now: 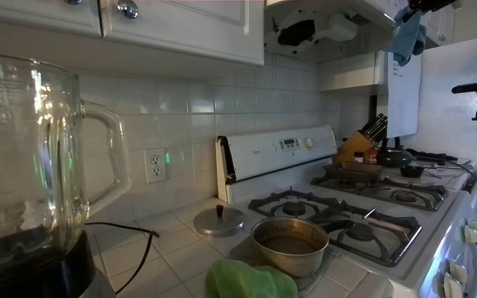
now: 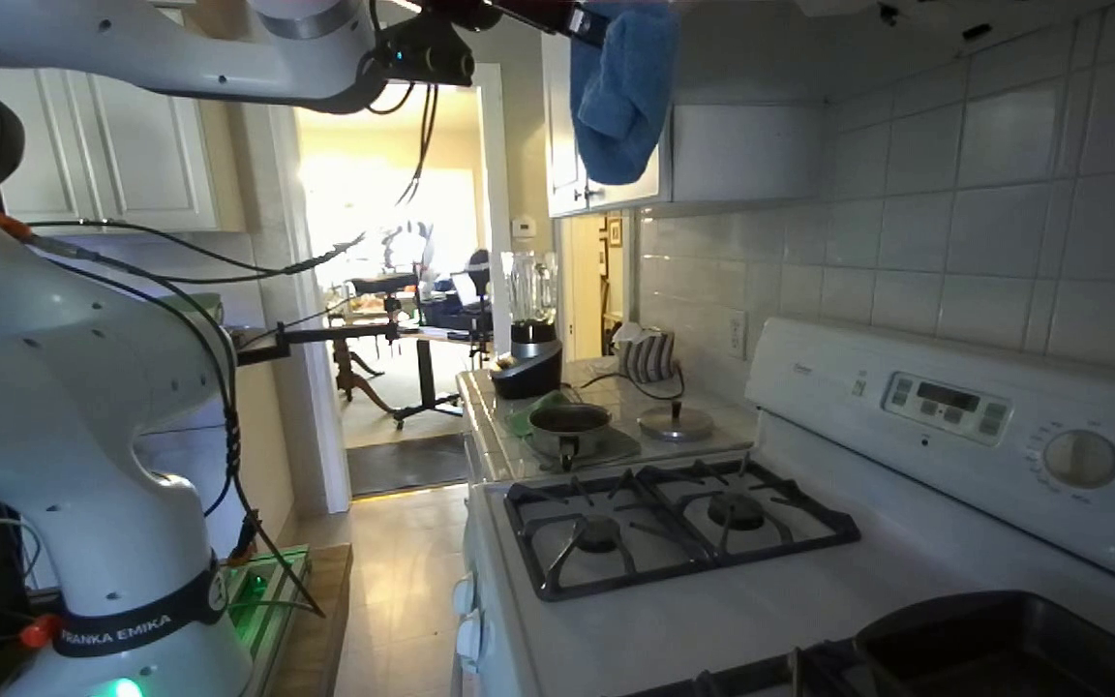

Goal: Use the blue towel to wipe the hood above the stove then place it on the left side of the counter.

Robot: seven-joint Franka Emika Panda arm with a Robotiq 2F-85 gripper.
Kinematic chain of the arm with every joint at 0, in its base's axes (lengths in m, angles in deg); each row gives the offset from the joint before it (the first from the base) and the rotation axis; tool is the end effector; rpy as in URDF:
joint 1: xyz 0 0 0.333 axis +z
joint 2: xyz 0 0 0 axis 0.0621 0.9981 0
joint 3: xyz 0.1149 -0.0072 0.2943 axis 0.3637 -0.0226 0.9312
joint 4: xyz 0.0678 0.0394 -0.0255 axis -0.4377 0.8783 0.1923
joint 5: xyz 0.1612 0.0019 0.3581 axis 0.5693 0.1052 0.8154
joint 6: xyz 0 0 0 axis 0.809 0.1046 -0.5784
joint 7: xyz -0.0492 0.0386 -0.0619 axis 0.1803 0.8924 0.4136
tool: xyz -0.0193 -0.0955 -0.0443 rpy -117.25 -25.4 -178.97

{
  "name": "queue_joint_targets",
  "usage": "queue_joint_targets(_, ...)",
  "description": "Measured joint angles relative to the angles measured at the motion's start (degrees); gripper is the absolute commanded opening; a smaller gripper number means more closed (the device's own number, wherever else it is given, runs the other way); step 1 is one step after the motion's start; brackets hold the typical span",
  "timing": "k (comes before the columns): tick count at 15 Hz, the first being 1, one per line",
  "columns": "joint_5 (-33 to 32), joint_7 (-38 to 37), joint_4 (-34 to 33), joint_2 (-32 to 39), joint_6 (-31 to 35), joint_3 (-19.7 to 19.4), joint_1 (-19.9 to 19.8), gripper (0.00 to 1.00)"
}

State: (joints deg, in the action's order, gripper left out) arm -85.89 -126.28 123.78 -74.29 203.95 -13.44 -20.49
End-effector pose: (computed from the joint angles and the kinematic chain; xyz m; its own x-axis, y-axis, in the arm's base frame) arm 0.3357 0.0258 0.6971 0.2658 -0.3876 0.8826 -0.5843 -0.7930 -0.1723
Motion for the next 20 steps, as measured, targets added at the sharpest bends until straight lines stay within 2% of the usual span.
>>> queue_joint_targets(14,0.04,1.37,-0.39,-1.16,11.39,-0.50,0.16,0.03)
queue_joint_targets(20,0.97,6.37,0.15,-1.22,12.00,-1.14,2.31,0.03)
